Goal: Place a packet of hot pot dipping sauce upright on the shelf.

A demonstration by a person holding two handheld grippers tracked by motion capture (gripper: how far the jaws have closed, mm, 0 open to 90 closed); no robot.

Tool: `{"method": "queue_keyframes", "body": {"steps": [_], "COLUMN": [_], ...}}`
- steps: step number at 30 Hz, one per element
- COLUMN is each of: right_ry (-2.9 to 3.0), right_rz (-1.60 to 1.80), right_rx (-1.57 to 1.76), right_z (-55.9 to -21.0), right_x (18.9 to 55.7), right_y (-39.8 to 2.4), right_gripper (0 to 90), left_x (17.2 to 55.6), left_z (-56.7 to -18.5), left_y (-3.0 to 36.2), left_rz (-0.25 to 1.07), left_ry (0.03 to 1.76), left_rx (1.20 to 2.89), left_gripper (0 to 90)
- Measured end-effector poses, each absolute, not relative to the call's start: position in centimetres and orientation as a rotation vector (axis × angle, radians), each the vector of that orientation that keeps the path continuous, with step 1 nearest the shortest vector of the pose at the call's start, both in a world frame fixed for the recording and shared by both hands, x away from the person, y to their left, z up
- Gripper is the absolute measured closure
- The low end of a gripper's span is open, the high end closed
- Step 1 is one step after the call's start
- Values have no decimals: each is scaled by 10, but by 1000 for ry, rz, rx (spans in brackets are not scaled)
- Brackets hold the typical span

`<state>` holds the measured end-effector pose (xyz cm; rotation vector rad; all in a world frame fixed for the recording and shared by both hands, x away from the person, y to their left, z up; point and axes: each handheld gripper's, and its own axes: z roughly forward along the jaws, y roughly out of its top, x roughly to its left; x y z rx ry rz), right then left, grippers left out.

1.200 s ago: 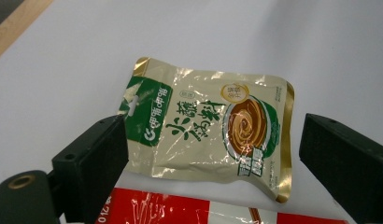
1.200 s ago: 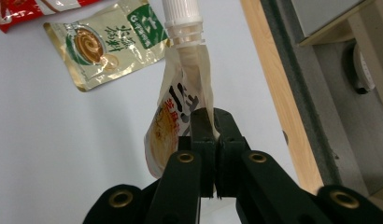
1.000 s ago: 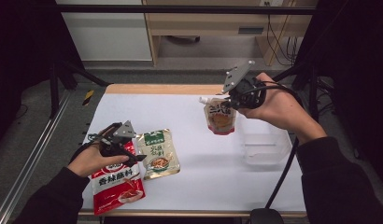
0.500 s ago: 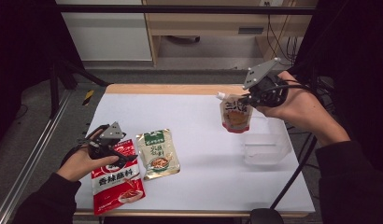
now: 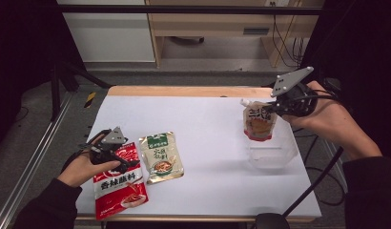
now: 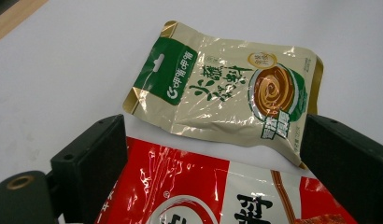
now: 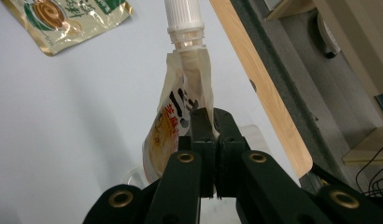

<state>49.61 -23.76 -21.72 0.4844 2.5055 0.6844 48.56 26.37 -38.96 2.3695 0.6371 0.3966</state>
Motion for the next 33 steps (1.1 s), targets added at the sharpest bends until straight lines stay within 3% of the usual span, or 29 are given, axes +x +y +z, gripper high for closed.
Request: {"method": "queue_keyframes", "body": {"steps": [13,33], "right_ry": [2518,2543], "right_rz": [685,711], "right_rx": [554,581], "right_z": [-245,-265], "right_x": [487,489], "right_y": [-266,-276], "right_gripper": [892,891], "left_x": [487,488], "left_z": [-390,-393], "left_y": [263,265], "left_rz": [395,381], "left_ry": [641,654], "left_rx": [2378,2393], "left_gripper": [75,75]}}
